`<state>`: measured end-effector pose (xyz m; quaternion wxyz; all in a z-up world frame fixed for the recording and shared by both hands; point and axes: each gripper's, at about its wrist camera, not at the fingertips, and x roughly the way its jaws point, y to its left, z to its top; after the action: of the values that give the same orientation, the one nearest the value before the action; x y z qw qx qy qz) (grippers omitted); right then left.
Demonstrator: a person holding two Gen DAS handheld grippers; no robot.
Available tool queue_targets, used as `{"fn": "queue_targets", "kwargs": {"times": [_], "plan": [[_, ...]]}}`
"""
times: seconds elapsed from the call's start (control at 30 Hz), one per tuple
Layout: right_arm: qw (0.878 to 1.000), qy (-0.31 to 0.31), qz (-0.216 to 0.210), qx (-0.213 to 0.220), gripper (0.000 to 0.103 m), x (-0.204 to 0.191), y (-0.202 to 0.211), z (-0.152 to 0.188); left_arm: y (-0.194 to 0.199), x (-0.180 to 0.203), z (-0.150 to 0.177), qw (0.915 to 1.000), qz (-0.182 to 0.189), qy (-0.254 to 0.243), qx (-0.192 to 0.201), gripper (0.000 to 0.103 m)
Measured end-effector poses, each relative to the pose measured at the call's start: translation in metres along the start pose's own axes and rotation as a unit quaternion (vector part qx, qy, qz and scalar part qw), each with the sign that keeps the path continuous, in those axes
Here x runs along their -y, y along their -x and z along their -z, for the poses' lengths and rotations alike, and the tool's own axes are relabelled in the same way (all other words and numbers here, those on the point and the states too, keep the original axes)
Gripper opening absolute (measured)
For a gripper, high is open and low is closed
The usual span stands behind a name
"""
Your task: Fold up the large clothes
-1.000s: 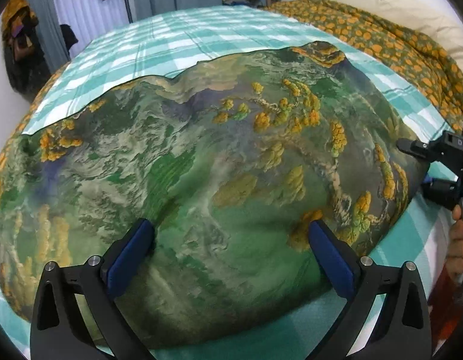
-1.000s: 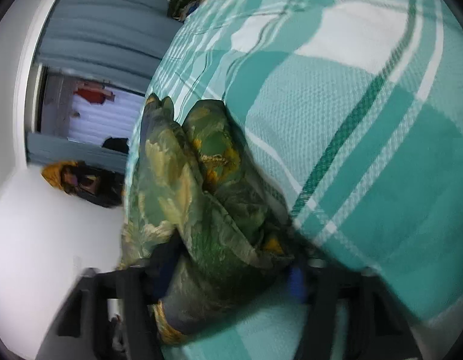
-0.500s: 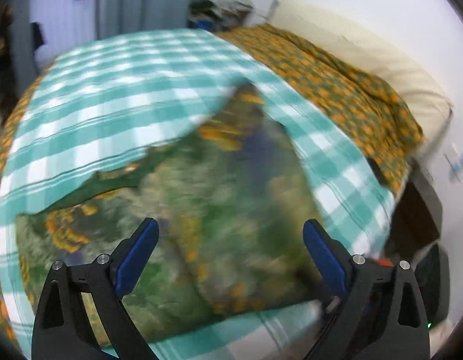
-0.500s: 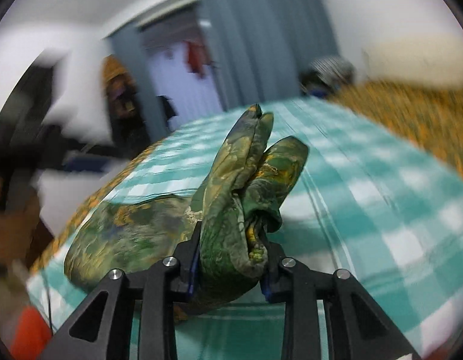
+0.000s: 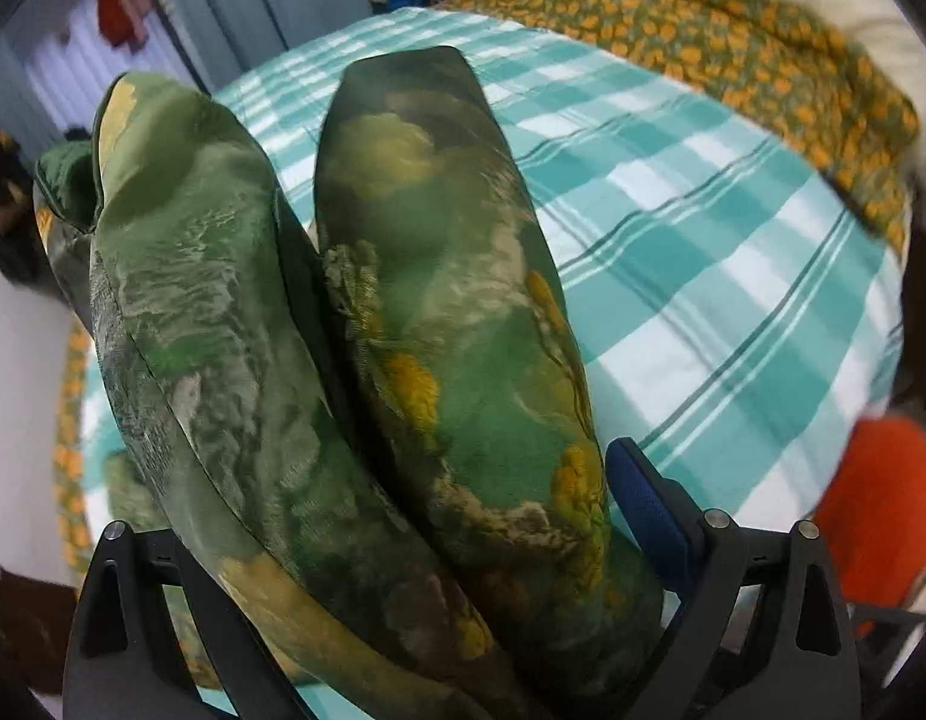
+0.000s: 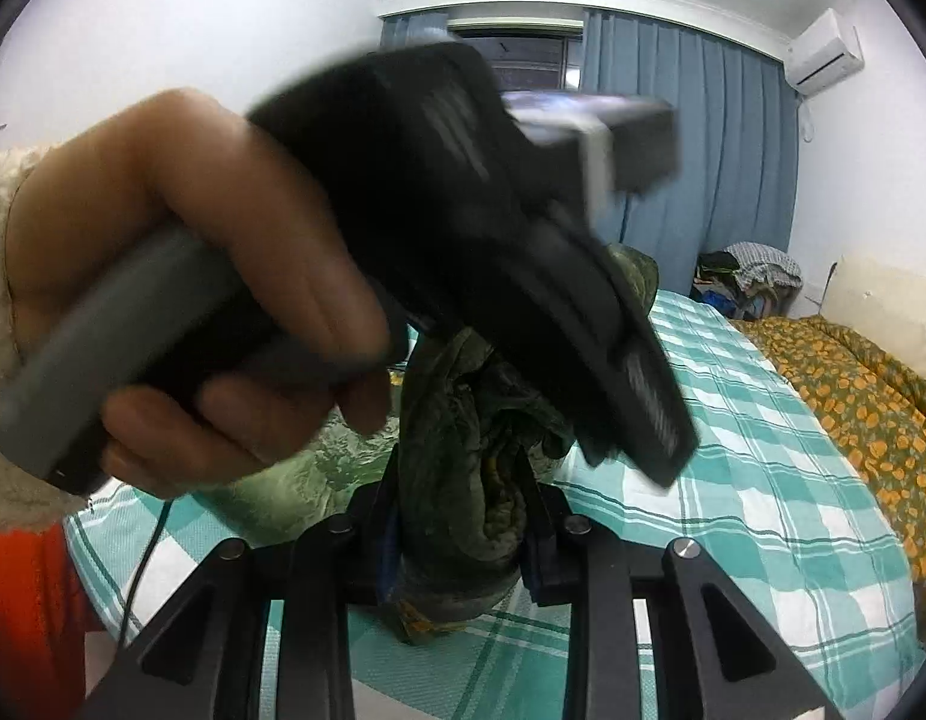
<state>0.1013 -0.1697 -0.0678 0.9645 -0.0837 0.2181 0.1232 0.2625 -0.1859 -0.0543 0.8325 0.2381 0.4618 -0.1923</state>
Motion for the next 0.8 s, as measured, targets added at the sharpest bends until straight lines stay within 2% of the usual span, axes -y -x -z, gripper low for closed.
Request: {"fn": "queue_targets", "kwargs": {"times": [0.07,0.2,0.43,0.5,0.53,0.57,0.63,0.67,0.77,0.8], "plan": [[1.0,-0.002,-0.001,0.0,0.031,0.002,0.0,0.0,0.0,0.0,0.0,0.9999,-0.007,-0.009,0.001,0.091],[1.0,0.0,-0.001,0.0,0.031,0.005,0.0,-0.001,0.002,-0.012,0.0,1.0,-0.003,0.001,-0.002,0.091],[1.0,0.018,-0.01,0.002,0.031,0.0,0.0,0.0,0.009,-0.018,0.006,0.9997,-0.021,-0.009,0.008,0.091],[1.0,0.022,-0.014,0.003,0.031,-0.002,0.002,0.001,0.011,-0.022,0.009,0.9998,-0.012,-0.005,0.014,0.076],[1.0,0.022,-0.015,0.001,0.031,-0.003,0.002,0.0,0.012,-0.026,0.012,0.9998,0.003,0.005,0.018,0.057],[1.0,0.02,-0.019,-0.002,0.031,-0.002,0.001,0.0,0.013,-0.031,0.013,0.9996,0.016,0.015,0.016,0.048],[0.999,0.011,-0.03,-0.008,0.032,0.009,-0.004,-0.003,0.015,-0.043,0.016,0.999,0.028,0.03,0.018,0.039],[0.999,0.005,-0.037,-0.01,0.037,0.006,0.001,-0.004,0.016,-0.048,0.018,0.9989,0.027,0.033,0.02,0.037],[0.997,-0.027,-0.075,0.0,0.05,0.016,0.014,-0.007,0.017,-0.083,0.027,0.9963,0.044,0.072,0.017,0.035],[0.996,-0.035,-0.08,0.003,0.05,0.014,0.021,-0.006,0.018,-0.097,0.032,0.9949,0.05,0.086,0.015,0.035]]}}
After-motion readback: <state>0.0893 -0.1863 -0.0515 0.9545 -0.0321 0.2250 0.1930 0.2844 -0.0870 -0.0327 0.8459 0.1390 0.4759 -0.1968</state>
